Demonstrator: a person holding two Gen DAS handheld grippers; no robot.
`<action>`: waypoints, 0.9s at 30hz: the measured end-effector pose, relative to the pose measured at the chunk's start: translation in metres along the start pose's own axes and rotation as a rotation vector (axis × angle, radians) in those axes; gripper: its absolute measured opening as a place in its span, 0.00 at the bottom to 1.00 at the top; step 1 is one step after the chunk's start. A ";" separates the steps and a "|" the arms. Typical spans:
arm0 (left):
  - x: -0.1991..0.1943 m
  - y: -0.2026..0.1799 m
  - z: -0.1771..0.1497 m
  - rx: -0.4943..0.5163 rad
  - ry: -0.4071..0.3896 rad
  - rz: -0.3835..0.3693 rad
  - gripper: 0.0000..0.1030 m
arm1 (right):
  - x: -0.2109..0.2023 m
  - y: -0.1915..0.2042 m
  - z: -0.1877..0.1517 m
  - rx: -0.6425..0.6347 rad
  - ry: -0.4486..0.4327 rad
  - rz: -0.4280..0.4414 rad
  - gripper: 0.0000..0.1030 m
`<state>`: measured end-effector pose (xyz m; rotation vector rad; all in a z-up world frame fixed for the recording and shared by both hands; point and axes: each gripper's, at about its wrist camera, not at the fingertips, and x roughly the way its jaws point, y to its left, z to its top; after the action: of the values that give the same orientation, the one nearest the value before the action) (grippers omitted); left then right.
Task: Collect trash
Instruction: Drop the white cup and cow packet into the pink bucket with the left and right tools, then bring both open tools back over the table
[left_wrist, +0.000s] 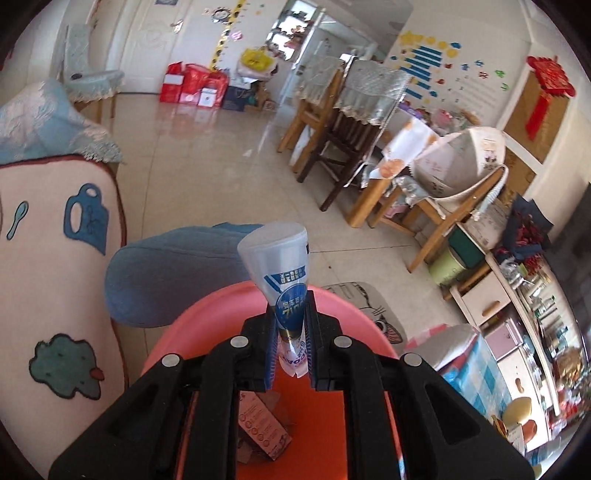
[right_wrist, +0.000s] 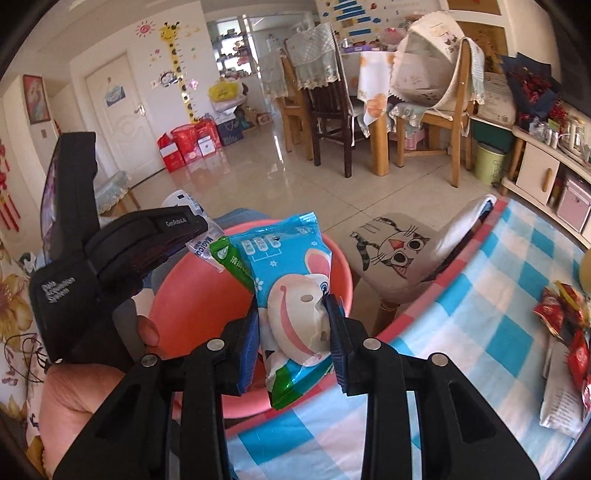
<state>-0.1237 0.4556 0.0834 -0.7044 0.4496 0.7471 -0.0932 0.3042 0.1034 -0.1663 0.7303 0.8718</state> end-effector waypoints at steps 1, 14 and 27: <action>0.002 0.002 0.001 -0.004 0.005 0.020 0.20 | 0.006 0.002 0.000 -0.006 0.012 -0.004 0.37; -0.016 -0.039 -0.012 0.233 -0.109 0.082 0.79 | -0.036 -0.028 -0.029 0.067 -0.077 -0.104 0.82; -0.043 -0.094 -0.045 0.409 -0.160 -0.028 0.85 | -0.090 -0.077 -0.069 0.143 -0.071 -0.256 0.86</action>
<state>-0.0879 0.3541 0.1177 -0.2660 0.4285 0.6528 -0.1089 0.1682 0.0983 -0.0977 0.6849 0.5768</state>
